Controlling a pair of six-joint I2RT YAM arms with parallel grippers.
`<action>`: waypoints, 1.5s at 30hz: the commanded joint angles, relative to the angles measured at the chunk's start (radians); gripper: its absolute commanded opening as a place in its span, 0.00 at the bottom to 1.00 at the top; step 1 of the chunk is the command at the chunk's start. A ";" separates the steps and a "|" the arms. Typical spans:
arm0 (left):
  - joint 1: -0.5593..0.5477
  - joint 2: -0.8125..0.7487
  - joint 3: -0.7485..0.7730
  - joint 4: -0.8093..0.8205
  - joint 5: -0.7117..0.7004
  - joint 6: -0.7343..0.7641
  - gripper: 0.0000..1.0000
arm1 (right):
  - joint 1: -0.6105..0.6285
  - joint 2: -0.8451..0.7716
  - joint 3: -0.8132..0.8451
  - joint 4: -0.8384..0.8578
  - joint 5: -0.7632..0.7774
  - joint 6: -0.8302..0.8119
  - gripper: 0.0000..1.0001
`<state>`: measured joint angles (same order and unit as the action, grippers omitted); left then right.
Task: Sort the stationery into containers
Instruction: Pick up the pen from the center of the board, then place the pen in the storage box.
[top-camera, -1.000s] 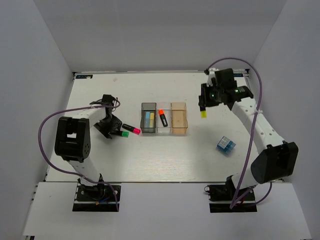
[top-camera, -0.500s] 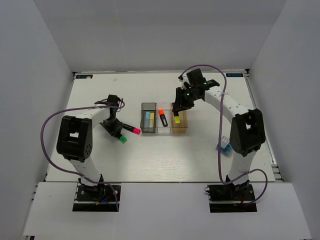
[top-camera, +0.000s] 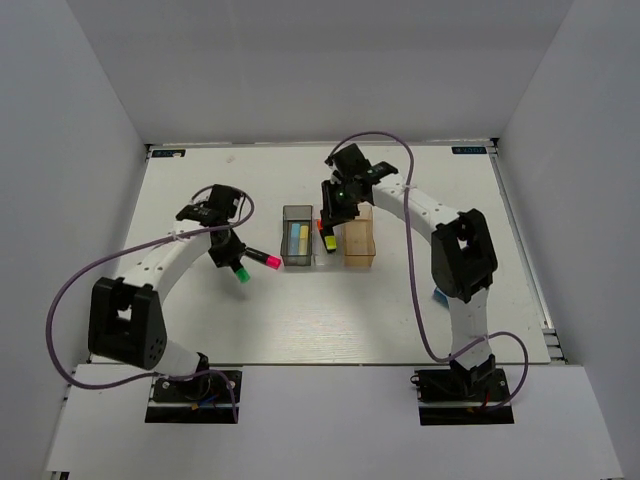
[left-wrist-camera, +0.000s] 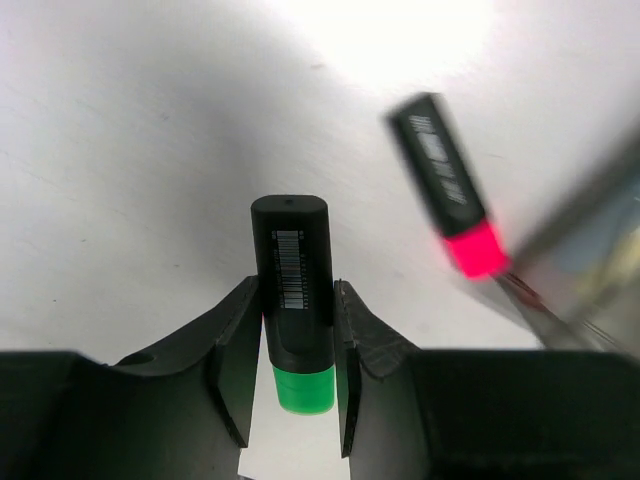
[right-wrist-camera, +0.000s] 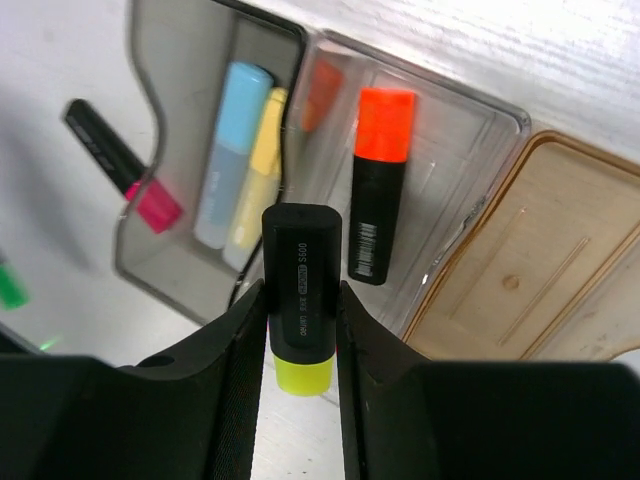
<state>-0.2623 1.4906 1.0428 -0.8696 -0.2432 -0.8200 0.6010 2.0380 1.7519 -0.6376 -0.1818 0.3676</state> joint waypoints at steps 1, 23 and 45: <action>-0.037 -0.105 0.091 -0.006 -0.044 0.071 0.00 | 0.020 0.028 0.037 -0.027 0.081 0.010 0.00; -0.334 0.371 0.677 0.181 0.174 0.090 0.00 | -0.052 -0.492 -0.460 0.091 0.444 -0.136 0.00; -0.374 0.472 0.723 0.150 0.147 0.168 0.62 | -0.274 -0.696 -0.730 0.102 0.145 -0.163 0.27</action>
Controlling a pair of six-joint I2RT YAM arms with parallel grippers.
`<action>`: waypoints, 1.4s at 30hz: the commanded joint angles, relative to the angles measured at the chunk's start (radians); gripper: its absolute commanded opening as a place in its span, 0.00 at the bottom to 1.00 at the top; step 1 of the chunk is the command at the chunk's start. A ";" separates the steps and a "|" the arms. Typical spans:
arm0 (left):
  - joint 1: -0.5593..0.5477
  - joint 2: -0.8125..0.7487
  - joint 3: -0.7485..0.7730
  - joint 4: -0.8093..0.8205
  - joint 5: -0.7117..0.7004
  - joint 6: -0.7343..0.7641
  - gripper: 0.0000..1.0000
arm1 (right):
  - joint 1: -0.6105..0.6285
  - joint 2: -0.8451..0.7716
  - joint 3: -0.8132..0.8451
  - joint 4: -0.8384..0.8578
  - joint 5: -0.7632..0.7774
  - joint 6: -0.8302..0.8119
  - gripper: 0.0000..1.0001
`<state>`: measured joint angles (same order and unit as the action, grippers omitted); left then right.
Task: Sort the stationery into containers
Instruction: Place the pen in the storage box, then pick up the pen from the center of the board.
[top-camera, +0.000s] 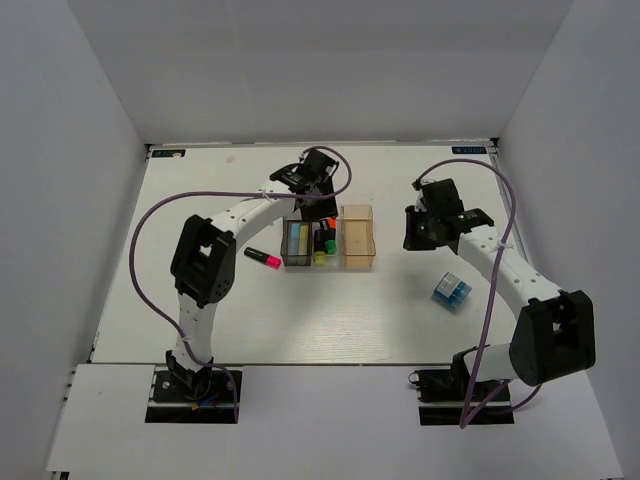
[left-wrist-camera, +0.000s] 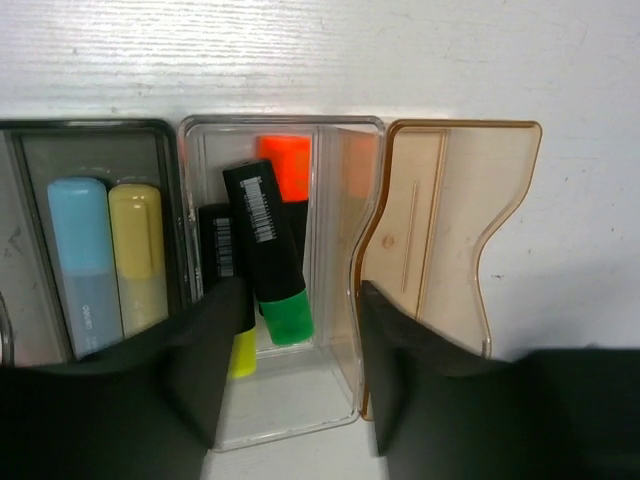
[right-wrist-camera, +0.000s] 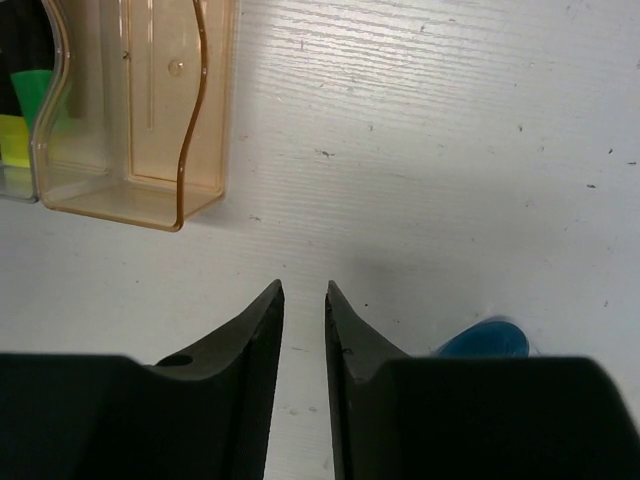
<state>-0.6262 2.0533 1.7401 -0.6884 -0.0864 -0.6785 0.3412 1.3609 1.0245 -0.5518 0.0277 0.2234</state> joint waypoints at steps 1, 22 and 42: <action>-0.010 -0.111 -0.003 -0.034 -0.041 0.028 0.52 | -0.025 -0.020 -0.003 0.013 -0.084 -0.025 0.27; 0.261 -0.424 -0.508 -0.277 -0.221 -0.607 0.71 | -0.152 -0.089 -0.033 -0.013 -0.129 -0.142 0.64; 0.287 -0.114 -0.350 -0.267 -0.180 -0.662 0.70 | -0.252 -0.109 -0.046 -0.017 -0.241 -0.134 0.64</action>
<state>-0.3447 1.9358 1.3663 -0.9337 -0.2409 -1.2438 0.1051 1.2812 0.9833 -0.5758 -0.1799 0.0937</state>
